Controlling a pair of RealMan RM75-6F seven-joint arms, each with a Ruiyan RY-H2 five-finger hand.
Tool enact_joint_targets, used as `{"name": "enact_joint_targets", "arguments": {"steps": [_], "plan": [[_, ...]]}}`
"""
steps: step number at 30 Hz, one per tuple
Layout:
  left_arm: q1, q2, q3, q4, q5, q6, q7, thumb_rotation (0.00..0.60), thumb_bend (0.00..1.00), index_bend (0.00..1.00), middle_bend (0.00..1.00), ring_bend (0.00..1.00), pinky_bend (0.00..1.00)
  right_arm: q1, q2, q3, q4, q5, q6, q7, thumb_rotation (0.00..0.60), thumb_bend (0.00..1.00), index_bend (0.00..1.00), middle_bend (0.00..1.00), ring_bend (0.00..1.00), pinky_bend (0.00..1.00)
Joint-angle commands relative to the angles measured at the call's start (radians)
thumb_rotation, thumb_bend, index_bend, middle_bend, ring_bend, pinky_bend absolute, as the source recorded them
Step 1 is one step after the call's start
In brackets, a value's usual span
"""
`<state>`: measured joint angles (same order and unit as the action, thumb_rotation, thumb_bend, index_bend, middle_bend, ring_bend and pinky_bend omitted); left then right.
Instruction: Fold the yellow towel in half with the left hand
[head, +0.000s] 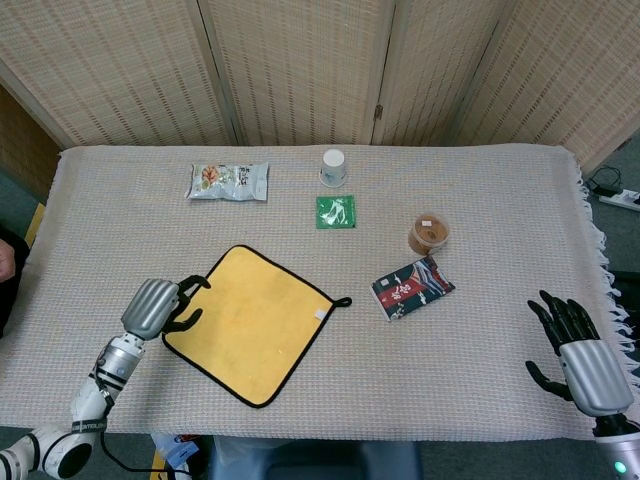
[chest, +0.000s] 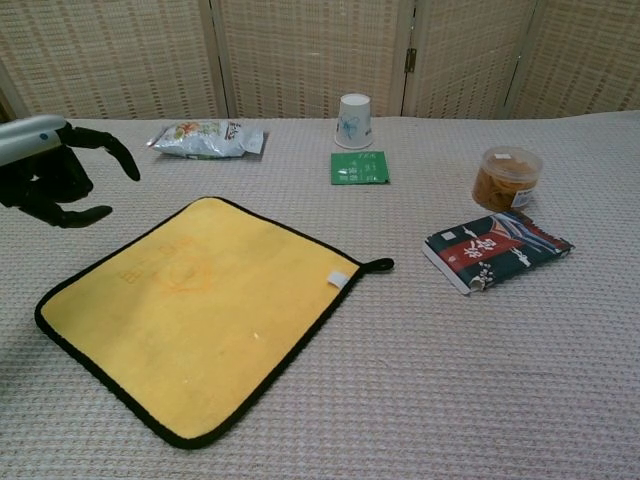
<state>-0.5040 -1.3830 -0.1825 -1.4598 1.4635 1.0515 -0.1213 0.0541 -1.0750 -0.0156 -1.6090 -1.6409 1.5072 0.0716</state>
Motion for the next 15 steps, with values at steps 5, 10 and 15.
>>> {"name": "enact_joint_targets", "arguments": {"steps": [5,10,15], "plan": [[-0.168,-0.133,-0.082,0.263,-0.133,-0.199,-0.131,0.6,0.43,0.38,1.0,1.0,1.0,0.008,-0.006,0.015,0.023,0.04,-0.024,0.023,0.6,0.36,0.0,0.0,0.0,0.0],[-0.226,-0.213,-0.088,0.422,-0.136,-0.25,-0.231,0.6,0.44,0.36,1.0,1.0,1.0,0.011,-0.007,0.022,0.038,0.07,-0.042,0.044,0.6,0.36,0.0,0.0,0.0,0.0],[-0.286,-0.301,-0.081,0.584,-0.127,-0.297,-0.309,0.6,0.44,0.35,1.0,1.0,1.0,0.011,-0.006,0.03,0.054,0.099,-0.054,0.064,0.6,0.36,0.0,0.0,0.0,0.0]]}}
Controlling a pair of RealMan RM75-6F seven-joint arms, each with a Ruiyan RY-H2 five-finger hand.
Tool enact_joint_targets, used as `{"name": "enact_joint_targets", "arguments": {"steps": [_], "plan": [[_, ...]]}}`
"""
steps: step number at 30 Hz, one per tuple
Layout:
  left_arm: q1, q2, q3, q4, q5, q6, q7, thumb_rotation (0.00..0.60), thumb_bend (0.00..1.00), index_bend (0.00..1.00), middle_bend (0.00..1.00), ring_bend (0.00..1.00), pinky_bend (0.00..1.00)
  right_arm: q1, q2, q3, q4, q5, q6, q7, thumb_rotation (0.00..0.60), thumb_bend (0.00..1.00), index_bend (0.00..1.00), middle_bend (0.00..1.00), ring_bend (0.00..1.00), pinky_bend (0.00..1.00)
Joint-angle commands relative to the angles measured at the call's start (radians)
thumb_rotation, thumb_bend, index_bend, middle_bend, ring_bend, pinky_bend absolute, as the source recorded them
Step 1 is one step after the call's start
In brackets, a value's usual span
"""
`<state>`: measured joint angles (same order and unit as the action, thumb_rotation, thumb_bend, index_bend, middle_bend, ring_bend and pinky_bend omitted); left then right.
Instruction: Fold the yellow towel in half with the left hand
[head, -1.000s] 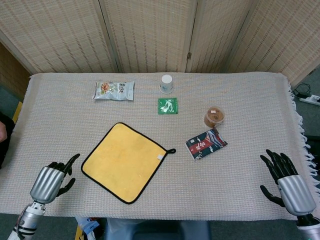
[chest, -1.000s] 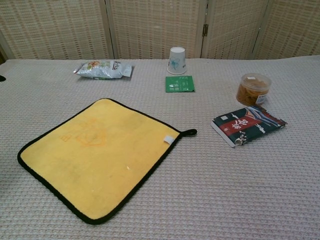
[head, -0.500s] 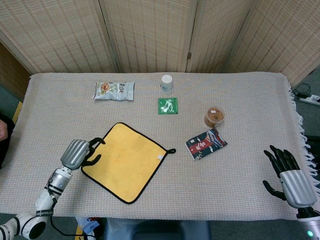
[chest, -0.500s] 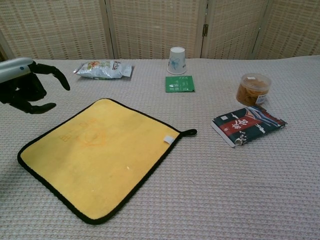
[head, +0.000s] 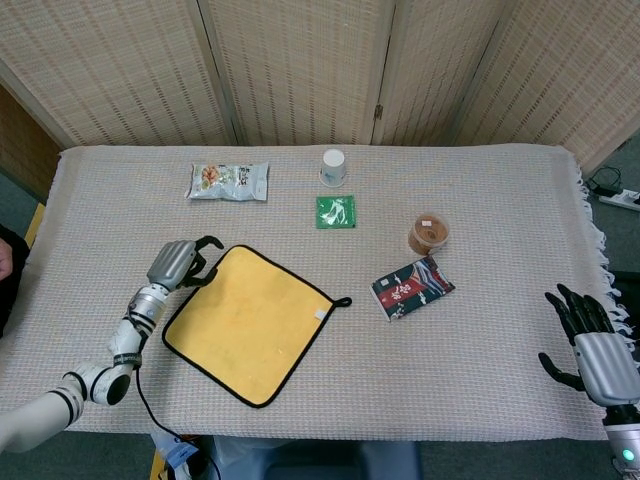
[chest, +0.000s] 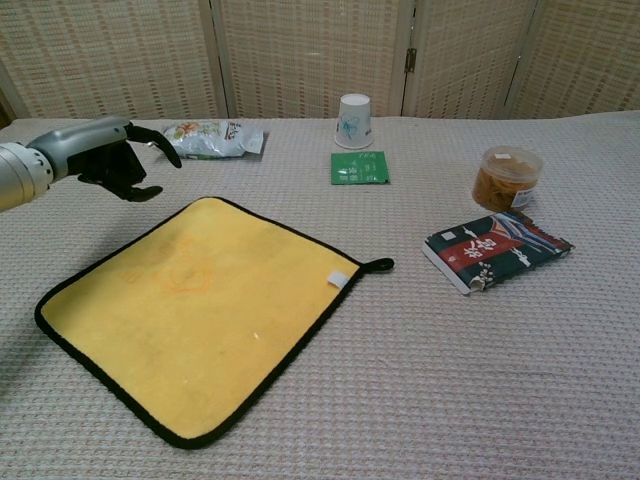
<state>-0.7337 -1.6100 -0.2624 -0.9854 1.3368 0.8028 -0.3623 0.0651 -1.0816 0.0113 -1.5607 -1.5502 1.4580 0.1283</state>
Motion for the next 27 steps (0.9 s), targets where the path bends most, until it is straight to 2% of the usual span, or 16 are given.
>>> {"name": "enact_joint_targets", "arguments": {"steps": [1,7,13,22,27], "plan": [[-0.073,-0.095,0.0,0.146,0.001,-0.064,-0.087,0.6,0.44,0.36,1.0,1.0,1.0,0.0,0.001,0.004,0.008,0.014,-0.009,0.012,0.6,0.36,0.0,0.0,0.0,0.0],[-0.142,-0.204,0.015,0.33,0.03,-0.078,-0.14,0.6,0.44,0.38,1.0,1.0,1.0,-0.007,0.006,0.012,0.017,0.035,-0.006,0.035,0.6,0.37,0.0,0.0,0.0,0.0],[-0.201,-0.287,0.029,0.487,0.043,-0.129,-0.256,0.6,0.46,0.39,1.0,1.0,1.0,-0.013,0.01,0.016,0.031,0.053,-0.009,0.059,0.6,0.36,0.0,0.0,0.0,0.0],[-0.246,-0.36,0.062,0.674,0.062,-0.195,-0.384,0.6,0.5,0.4,1.0,1.0,1.0,-0.013,0.009,0.023,0.053,0.08,-0.032,0.082,0.6,0.36,0.0,0.0,0.0,0.0],[-0.262,-0.377,0.08,0.727,0.071,-0.238,-0.427,0.6,0.51,0.4,1.0,1.0,1.0,-0.013,0.007,0.027,0.061,0.088,-0.036,0.086,0.6,0.36,0.0,0.0,0.0,0.0]]}}
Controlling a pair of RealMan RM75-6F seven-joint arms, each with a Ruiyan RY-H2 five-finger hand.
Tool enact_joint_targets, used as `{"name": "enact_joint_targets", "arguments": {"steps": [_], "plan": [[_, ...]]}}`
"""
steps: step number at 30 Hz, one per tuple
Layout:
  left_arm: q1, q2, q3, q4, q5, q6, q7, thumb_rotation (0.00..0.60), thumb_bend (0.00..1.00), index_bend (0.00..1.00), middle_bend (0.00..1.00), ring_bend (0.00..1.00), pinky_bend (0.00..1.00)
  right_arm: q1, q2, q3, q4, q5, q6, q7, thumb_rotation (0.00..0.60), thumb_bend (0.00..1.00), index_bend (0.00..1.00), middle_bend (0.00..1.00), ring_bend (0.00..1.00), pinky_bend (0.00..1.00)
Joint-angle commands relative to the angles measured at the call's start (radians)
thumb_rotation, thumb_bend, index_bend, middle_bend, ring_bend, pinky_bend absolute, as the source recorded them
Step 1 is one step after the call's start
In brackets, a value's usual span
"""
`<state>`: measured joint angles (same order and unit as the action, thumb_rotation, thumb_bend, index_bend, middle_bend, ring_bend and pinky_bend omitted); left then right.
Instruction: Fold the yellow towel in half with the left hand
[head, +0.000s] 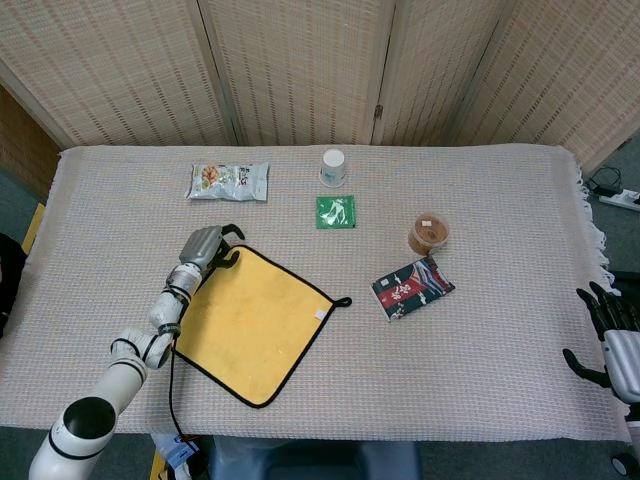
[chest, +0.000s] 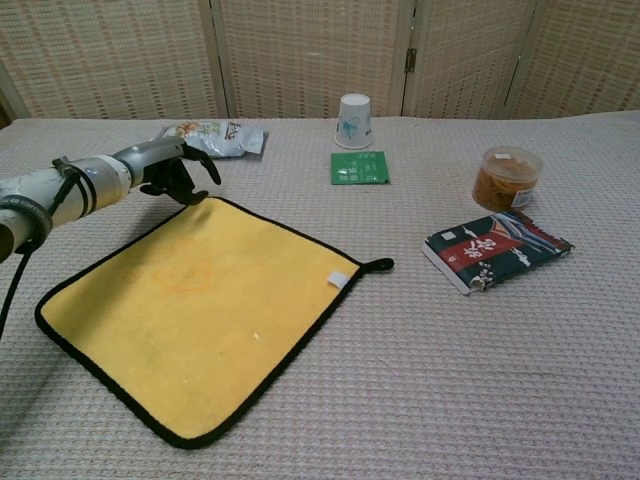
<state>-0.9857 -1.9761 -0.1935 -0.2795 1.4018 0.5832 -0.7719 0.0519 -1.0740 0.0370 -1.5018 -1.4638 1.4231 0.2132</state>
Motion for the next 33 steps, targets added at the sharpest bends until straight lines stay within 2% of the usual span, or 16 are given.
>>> {"name": "enact_joint_targets", "arguments": {"steps": [1,13,33], "plan": [[-0.011,-0.013,0.015,0.029,0.008,-0.023,-0.022,0.6,0.51,0.4,1.0,1.0,1.0,0.0,-0.001,0.001,0.003,0.002,-0.002,0.001,0.6,0.36,0.0,0.0,0.0,0.0],[-0.013,-0.033,0.047,0.076,0.023,-0.048,-0.062,0.6,0.51,0.39,1.0,1.0,1.0,-0.008,0.0,0.006,0.002,0.0,0.013,0.003,0.6,0.36,0.0,0.0,0.0,0.0],[-0.022,-0.068,0.059,0.135,0.019,-0.065,-0.091,0.6,0.51,0.41,1.0,1.0,1.0,-0.015,0.002,0.009,-0.002,0.003,0.016,-0.002,0.6,0.36,0.0,0.0,0.0,0.0]]}}
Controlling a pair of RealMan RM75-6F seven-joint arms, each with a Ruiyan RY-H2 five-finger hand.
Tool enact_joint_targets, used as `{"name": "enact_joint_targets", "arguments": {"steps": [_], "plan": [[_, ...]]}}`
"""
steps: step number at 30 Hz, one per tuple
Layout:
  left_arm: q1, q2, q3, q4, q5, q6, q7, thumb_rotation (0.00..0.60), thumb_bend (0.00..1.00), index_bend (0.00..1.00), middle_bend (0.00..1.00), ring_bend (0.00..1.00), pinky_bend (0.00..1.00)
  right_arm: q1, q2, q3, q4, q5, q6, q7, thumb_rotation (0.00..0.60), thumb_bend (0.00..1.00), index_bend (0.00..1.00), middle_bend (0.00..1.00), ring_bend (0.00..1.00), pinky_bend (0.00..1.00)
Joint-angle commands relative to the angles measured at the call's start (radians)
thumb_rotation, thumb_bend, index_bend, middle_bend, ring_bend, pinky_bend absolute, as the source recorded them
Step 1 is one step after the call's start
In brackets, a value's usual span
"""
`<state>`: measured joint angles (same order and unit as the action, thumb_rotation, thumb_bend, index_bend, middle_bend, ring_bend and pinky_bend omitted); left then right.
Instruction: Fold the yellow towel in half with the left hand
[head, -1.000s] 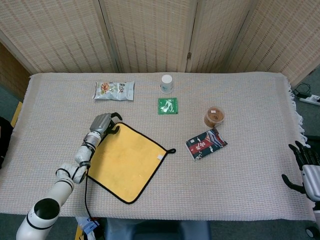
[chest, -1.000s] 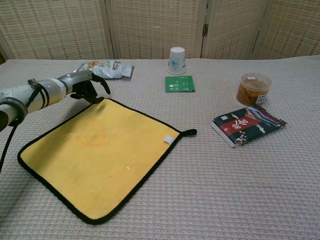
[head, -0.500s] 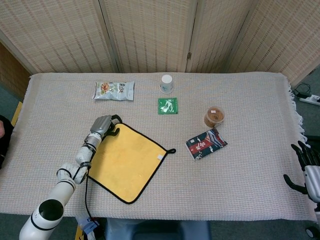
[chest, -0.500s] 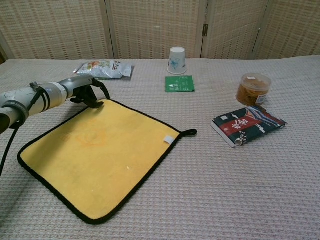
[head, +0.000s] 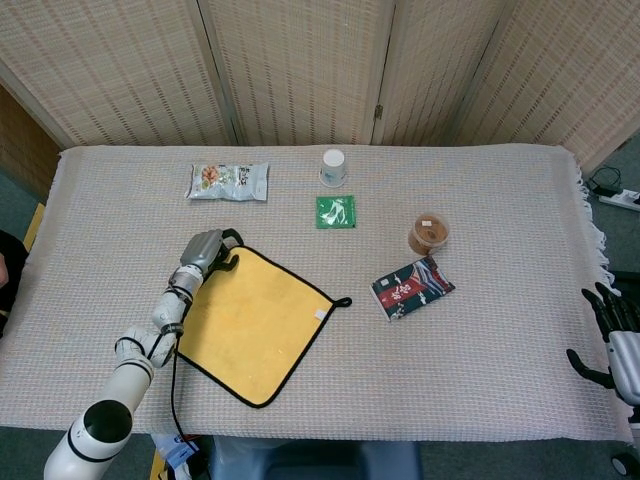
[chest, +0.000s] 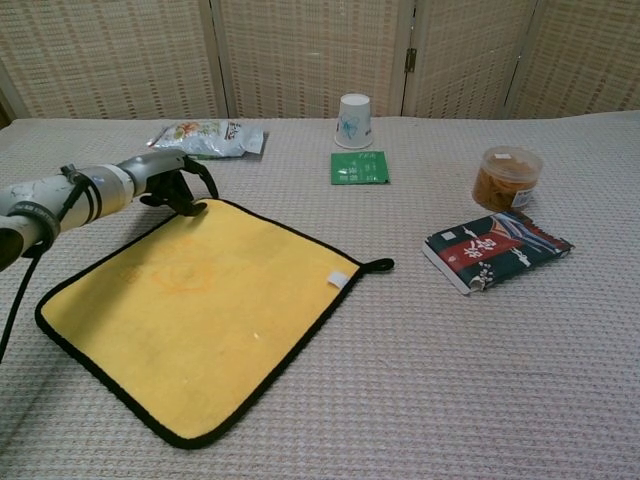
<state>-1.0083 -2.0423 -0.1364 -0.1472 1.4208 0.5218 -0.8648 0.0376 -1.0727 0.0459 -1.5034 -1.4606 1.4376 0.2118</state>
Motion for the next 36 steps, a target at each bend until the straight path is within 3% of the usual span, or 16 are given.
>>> {"name": "enact_joint_targets", "arguments": {"steps": [1,13,24,30,36], "plan": [[0.002,-0.003,0.004,0.005,0.001,-0.006,0.005,0.6,0.51,0.41,1.0,1.0,1.0,-0.002,0.0,0.001,-0.001,0.0,0.003,-0.001,0.6,0.36,0.0,0.0,0.0,0.0],[0.007,-0.014,0.007,0.018,-0.002,-0.005,0.009,0.6,0.51,0.45,1.0,1.0,1.0,-0.002,0.002,0.0,-0.002,-0.002,-0.001,0.001,0.6,0.36,0.0,0.0,0.0,0.0],[0.025,-0.022,0.005,0.012,-0.002,0.098,-0.012,0.6,0.51,0.55,1.0,1.0,1.0,-0.001,0.003,-0.002,-0.003,-0.008,-0.004,0.005,0.6,0.36,0.0,0.0,0.0,0.0],[0.067,-0.02,0.023,-0.025,0.018,0.225,-0.004,0.6,0.51,0.55,1.0,1.0,1.0,-0.006,0.008,-0.007,-0.01,-0.029,0.013,0.011,0.6,0.36,0.0,0.0,0.0,0.0],[0.152,-0.015,0.049,-0.086,0.045,0.415,0.09,0.6,0.51,0.55,1.0,1.0,1.0,-0.01,0.014,-0.025,-0.019,-0.072,0.03,0.018,0.6,0.36,0.0,0.0,0.0,0.0]]}}
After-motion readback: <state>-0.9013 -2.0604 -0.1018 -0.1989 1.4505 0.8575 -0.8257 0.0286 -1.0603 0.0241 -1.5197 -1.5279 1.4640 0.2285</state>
